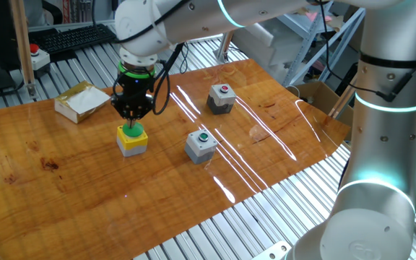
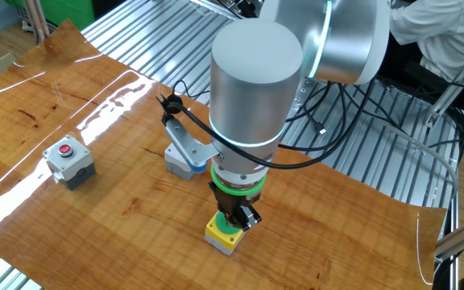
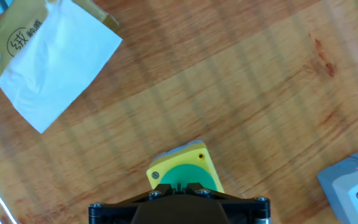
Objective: Press three buttons from left to right in sequence
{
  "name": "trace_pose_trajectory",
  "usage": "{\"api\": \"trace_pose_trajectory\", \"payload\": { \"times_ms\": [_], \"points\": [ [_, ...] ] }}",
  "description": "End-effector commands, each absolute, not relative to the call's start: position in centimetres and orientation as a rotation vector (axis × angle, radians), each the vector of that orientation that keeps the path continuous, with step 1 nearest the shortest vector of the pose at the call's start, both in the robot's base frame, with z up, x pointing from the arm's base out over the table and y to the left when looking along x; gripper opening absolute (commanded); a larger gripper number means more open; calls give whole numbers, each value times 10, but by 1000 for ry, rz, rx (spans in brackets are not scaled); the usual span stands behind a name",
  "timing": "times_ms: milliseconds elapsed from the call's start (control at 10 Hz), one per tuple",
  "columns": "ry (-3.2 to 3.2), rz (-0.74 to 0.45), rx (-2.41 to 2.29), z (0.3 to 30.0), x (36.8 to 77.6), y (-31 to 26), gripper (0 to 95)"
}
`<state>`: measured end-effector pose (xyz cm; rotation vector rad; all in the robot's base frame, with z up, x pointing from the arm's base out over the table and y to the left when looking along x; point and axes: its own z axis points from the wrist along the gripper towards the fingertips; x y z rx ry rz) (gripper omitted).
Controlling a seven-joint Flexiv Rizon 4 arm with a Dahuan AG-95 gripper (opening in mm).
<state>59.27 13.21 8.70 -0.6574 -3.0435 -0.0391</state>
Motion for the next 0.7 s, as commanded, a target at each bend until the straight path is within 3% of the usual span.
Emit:
{"api": "trace_pose_trajectory", "payload": {
  "times_ms": [100,700],
  "points": [
    [-3030,-33,-652,86,591,130,0],
    [-3028,-1,-537,120,576,114,0]
  ]
}}
